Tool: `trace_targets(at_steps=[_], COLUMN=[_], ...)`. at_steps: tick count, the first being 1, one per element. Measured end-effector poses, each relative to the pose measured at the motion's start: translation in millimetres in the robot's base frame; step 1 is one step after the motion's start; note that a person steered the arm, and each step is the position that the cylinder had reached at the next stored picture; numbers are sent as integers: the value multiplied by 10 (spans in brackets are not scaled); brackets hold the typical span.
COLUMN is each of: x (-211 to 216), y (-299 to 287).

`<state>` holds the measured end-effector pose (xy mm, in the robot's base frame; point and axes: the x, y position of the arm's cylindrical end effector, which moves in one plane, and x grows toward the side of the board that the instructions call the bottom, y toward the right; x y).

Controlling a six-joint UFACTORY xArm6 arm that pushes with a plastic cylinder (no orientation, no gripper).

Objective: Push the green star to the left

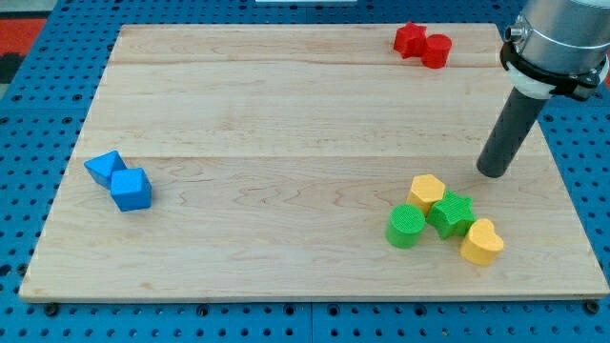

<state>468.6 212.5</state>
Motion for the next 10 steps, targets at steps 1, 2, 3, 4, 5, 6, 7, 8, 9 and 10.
trace_targets(at_steps=[1, 2, 3, 4, 5, 6, 7, 8, 9, 10], x=[-4, -4, 138, 317, 494, 497, 649, 911, 809, 756], y=[0, 11, 281, 27, 21, -40, -247, -193, -715, 12])
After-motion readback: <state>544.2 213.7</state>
